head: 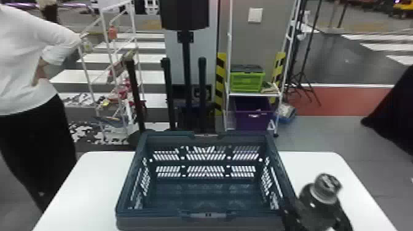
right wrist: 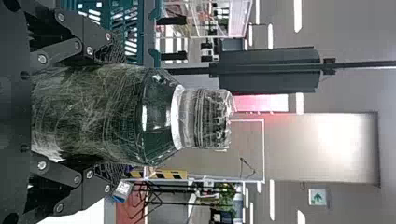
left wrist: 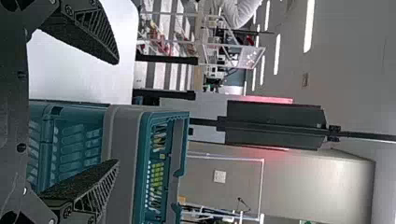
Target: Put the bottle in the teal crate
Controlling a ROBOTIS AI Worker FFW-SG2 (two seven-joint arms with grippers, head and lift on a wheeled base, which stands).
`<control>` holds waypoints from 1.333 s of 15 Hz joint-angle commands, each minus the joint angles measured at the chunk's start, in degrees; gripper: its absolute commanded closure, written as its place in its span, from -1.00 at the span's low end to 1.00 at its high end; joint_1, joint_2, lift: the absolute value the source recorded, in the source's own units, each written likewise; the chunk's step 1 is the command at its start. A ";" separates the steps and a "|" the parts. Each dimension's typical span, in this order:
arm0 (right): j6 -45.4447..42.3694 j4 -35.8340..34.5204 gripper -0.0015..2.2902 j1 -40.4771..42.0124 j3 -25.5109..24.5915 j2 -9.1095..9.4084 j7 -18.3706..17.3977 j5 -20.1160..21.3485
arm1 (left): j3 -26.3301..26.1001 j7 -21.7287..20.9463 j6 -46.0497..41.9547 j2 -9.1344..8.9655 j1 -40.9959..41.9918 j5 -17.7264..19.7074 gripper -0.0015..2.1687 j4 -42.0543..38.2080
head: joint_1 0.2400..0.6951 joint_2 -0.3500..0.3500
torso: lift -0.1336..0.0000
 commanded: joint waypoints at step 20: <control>64.80 34.24 0.97 -59.39 15.54 4.71 0.09 -17.44 | 1.18 -0.26 -1.32 0.15 0.25 1.03 -0.88 1.28 | 0.14 0.00 | 1.00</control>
